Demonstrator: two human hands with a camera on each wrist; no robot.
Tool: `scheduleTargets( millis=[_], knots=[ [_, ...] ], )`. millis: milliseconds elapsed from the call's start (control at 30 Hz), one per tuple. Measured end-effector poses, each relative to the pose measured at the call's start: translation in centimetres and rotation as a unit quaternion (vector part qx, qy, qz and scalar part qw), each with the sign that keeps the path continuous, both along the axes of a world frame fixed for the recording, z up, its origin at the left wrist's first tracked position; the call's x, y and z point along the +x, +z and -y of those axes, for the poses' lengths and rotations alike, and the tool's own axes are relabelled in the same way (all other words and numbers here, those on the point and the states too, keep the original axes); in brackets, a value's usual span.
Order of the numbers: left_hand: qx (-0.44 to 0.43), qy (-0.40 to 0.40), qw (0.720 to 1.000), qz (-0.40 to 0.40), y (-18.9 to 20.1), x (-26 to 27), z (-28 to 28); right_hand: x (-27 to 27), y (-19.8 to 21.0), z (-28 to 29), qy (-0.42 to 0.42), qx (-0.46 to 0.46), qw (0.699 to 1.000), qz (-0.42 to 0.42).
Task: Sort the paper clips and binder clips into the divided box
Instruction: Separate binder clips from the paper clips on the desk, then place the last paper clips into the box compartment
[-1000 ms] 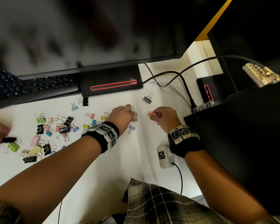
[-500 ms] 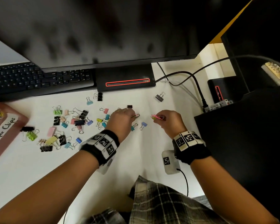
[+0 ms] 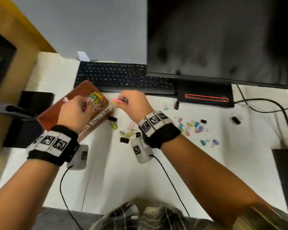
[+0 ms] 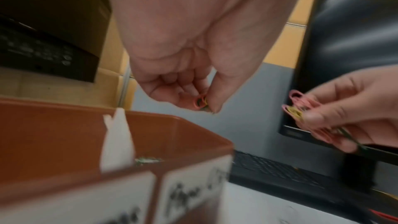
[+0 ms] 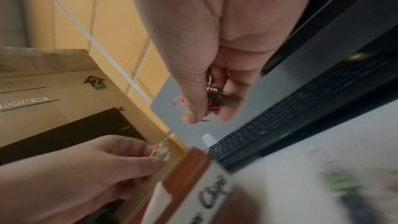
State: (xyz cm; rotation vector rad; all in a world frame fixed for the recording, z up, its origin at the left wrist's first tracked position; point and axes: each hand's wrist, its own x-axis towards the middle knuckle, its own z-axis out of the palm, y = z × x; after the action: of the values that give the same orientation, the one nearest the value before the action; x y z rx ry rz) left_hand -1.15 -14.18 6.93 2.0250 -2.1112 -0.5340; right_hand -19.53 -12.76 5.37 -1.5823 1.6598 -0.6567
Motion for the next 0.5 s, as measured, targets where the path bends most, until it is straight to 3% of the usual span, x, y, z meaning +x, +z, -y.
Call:
scheduleTargets(
  millis=[133,233,367,433,500],
  knots=[
    [0.071,-0.01,0.997,0.031,-0.5,3.9,3.5,8.8,0.0,4.3,0.01,-0.001,1.0,0.018],
    [0.041,-0.052,0.997,0.045,0.1,5.2,4.0,12.1,-1.2,5.4,0.027,0.022,0.999,0.012],
    [-0.022,-0.078,0.996,-0.026,0.3,6.3,2.4,11.9,-2.3,3.7,0.014,0.023,0.999,0.038],
    [-0.038,-0.124,0.988,-0.09,0.1,6.0,0.8,10.1,-2.3,1.6,-0.014,-0.018,0.995,0.1],
    [-0.022,-0.178,0.972,-0.151,-0.5,4.9,-1.3,7.2,-2.7,-1.1,-0.042,-0.064,0.992,0.102]
  ],
)
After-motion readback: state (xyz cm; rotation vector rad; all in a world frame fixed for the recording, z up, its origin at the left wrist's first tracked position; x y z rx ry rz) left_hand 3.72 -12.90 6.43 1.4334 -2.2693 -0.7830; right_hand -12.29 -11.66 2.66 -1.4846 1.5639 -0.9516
